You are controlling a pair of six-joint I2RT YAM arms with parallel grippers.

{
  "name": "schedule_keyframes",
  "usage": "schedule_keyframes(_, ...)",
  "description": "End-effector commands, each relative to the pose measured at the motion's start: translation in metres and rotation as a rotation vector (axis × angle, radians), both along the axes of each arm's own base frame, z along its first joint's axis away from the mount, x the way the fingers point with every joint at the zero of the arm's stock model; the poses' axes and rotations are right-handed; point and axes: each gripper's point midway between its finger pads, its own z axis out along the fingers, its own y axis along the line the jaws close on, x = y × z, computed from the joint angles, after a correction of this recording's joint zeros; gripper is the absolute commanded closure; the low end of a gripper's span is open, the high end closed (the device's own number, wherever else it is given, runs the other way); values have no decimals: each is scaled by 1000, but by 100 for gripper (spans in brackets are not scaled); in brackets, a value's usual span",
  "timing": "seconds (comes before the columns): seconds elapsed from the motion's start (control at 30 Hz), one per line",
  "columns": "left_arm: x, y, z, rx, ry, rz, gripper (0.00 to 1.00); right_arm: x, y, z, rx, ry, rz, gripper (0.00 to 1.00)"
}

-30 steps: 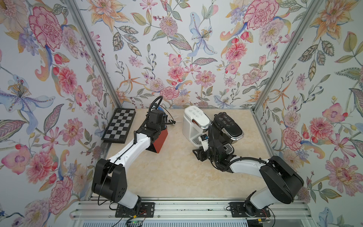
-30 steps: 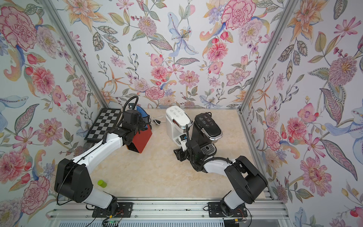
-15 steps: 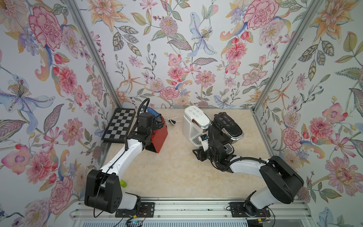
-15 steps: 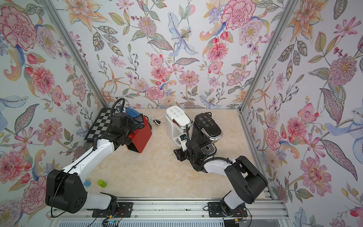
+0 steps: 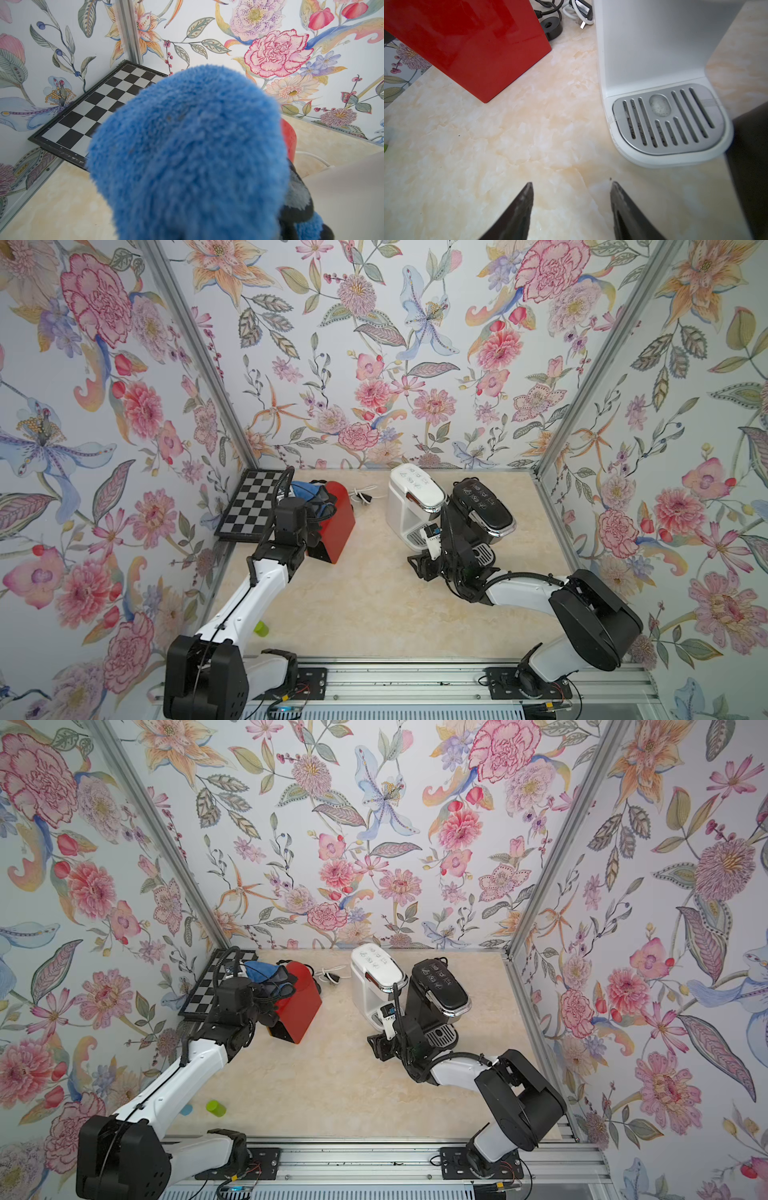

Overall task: Wipe the surface of a coffee machine
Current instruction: Wipe the dirt from the surface of the coffee machine.

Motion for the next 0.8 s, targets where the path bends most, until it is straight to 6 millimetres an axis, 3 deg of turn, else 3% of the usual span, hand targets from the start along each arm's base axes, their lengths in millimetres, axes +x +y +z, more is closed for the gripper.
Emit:
schedule_keyframes(0.0,-13,8,-34,0,101,14,95,3,6,10,16,-15,4,40)
schedule_keyframes(0.23,-23,17,-56,2,147,27,95,4,5,9,11,-14,0,40)
schedule_keyframes(0.53,-45,46,-86,-11,221,98,94,4,6,8,14,-12,5,40)
schedule_keyframes(0.77,-58,47,-95,-28,228,94,94,4,7,6,11,-8,5,40)
